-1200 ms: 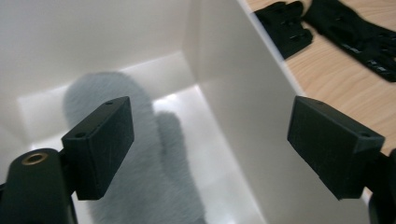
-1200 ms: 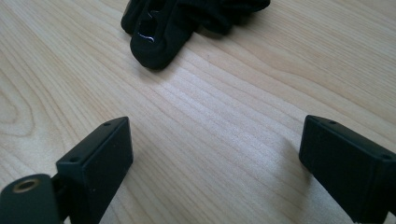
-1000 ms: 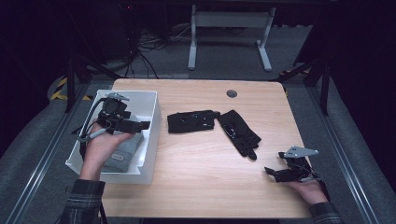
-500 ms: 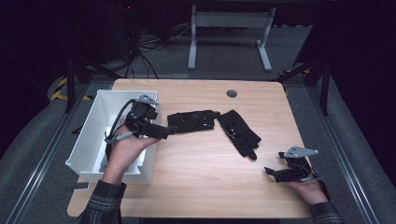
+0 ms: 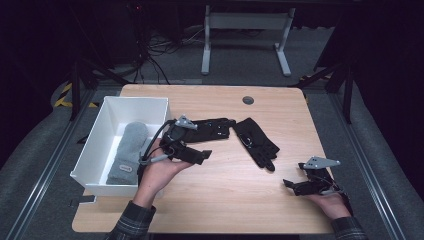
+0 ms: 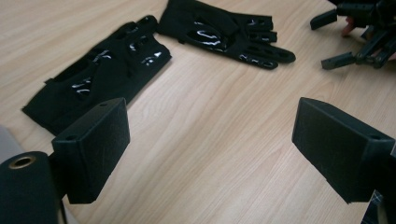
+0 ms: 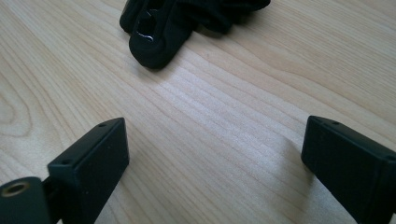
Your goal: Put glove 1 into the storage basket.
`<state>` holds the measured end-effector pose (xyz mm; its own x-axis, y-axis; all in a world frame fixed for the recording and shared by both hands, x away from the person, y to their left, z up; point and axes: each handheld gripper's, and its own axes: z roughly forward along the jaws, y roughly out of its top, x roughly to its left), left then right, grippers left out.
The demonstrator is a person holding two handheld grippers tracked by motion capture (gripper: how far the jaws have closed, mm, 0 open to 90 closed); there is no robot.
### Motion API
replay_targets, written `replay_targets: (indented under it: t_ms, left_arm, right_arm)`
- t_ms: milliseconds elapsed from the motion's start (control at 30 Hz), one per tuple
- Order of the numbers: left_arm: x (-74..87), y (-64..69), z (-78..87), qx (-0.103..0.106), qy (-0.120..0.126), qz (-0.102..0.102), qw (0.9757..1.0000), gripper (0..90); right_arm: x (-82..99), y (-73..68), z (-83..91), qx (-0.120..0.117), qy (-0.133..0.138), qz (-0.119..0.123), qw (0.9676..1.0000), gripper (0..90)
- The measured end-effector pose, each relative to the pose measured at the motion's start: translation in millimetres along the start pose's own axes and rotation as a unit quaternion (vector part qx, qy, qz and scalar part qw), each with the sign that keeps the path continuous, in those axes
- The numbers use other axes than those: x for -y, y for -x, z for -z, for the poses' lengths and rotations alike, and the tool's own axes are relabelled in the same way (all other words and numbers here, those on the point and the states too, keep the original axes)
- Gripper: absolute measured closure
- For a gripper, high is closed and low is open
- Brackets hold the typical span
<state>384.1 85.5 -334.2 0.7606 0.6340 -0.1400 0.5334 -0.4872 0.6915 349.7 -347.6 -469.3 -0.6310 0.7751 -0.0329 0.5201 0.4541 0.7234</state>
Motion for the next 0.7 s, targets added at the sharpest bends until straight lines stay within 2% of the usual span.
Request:
replay_targets:
  t_ms: [100,200,333,700]
  left_arm:
    - [2.8,4.7,-8.1,0.0,-0.001,-0.001,1.0,12.0]
    - [7.1,9.2,-16.3,-0.006,-0.006,-0.011,0.9999,12.0]
    - [13.6,13.8,-26.2,-0.002,-0.01,-0.015,0.9998,12.3]
    - [46.0,22.7,-62.2,0.002,-0.02,-0.026,0.9994,12.3]
  right_arm:
    - [0.0,0.0,0.1,0.001,0.0,0.0,1.0,7.9]
    - [0.0,0.0,0.0,0.0,0.0,0.0,1.0,7.8]
    - [0.0,0.0,-0.1,0.0,0.0,0.0,1.0,7.8]
    - [-2.4,-0.5,-0.1,-0.005,-0.008,0.004,1.0,9.1]
